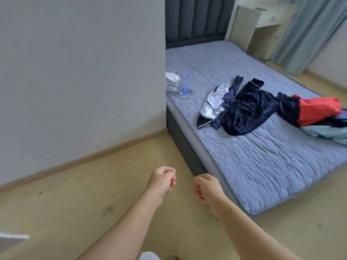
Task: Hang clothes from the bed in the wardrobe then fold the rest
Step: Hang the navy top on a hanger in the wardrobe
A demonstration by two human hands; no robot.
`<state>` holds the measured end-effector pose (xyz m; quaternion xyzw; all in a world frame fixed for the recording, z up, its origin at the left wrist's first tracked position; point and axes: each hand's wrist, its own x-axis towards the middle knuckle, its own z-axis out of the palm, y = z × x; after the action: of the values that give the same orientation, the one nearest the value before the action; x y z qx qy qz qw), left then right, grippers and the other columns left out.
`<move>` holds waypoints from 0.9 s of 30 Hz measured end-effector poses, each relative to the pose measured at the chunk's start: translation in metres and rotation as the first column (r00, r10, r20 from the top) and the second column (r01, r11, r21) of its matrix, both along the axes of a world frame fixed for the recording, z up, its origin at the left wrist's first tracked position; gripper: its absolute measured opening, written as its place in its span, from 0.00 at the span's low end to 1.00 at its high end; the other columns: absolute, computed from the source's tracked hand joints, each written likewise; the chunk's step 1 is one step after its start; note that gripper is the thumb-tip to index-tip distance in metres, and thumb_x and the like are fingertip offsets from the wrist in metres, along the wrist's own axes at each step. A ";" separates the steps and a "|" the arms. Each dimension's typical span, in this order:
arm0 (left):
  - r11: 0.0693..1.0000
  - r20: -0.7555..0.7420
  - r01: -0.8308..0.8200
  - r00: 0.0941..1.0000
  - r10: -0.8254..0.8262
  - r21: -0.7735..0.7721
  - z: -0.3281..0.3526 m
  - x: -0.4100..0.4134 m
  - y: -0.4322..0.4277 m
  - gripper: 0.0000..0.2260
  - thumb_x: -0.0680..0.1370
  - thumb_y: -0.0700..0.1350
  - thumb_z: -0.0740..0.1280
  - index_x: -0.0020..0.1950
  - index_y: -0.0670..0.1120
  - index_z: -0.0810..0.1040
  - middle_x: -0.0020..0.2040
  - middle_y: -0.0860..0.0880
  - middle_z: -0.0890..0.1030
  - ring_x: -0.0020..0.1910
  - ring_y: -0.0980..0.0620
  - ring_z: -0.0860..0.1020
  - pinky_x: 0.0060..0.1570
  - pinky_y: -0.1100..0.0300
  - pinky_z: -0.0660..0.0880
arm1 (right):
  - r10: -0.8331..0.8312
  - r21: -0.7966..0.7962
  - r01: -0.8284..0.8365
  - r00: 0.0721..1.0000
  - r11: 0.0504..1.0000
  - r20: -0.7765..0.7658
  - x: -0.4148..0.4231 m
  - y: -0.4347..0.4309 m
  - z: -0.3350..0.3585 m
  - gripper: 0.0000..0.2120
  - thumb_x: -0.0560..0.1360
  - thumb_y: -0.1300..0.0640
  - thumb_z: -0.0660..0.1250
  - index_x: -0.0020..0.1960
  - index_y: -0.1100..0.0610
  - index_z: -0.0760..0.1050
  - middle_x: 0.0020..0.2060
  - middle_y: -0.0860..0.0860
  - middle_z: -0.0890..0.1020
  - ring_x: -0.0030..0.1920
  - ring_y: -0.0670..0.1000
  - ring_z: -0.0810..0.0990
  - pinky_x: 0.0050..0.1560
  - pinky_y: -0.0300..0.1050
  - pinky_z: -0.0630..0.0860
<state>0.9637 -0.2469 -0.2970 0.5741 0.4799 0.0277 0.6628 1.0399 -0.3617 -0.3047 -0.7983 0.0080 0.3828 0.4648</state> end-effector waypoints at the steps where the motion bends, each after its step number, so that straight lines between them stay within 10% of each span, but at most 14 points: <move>1: 0.999 0.015 0.043 0.999 -0.043 0.003 0.003 0.021 -0.007 0.09 0.78 0.40 0.61 0.40 0.49 0.73 0.33 0.52 0.74 0.30 0.58 0.72 0.26 0.67 0.64 | -0.049 0.009 0.049 0.999 0.999 0.000 0.015 -0.009 0.000 0.06 0.75 0.63 0.58 0.43 0.57 0.73 0.32 0.51 0.76 0.28 0.49 0.73 0.31 0.39 0.66; 27: 0.874 -0.172 0.485 0.865 -0.472 0.037 -0.064 0.483 -0.050 0.07 0.79 0.40 0.58 0.44 0.48 0.74 0.35 0.51 0.75 0.32 0.56 0.74 0.31 0.64 0.68 | -0.425 -0.073 0.419 0.898 0.905 -0.117 0.418 -0.076 -0.062 0.08 0.78 0.60 0.57 0.41 0.56 0.71 0.37 0.52 0.76 0.33 0.50 0.74 0.33 0.41 0.68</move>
<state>1.4467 -0.2973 -0.3609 0.7012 0.3717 -0.1638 0.5859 1.4584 -0.4382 -0.3665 -0.7613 0.2197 0.3240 0.5168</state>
